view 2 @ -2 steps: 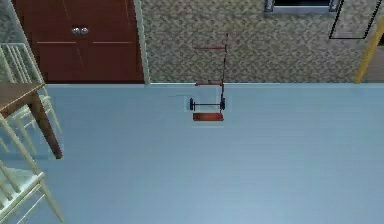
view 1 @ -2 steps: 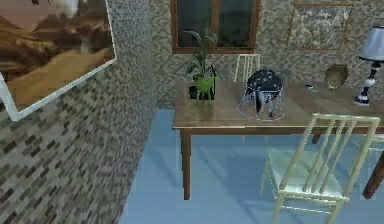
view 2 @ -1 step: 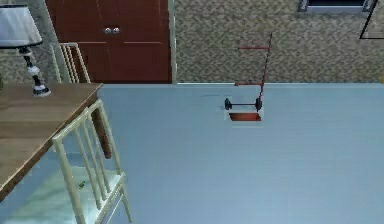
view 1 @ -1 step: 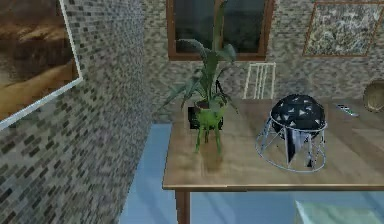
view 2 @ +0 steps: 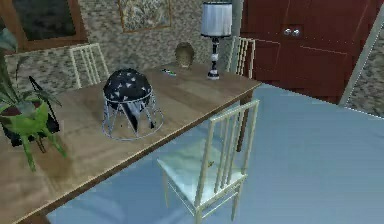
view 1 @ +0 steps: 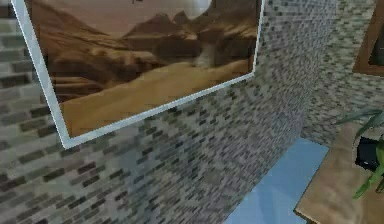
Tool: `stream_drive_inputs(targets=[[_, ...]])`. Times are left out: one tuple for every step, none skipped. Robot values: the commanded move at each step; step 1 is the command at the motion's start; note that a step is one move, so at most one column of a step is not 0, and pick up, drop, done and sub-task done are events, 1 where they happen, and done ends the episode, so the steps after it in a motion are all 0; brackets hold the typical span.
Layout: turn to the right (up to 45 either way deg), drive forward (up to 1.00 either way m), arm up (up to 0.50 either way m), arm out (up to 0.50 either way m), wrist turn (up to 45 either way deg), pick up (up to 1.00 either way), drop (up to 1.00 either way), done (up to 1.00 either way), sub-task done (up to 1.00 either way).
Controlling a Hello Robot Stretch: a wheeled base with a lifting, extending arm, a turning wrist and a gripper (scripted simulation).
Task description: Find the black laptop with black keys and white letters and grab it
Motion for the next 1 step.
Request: stream_drive_inputs(targets=[[-36.0,0.00,0.00,0.00,0.0,0.00,0.00,0.00,0.00]])
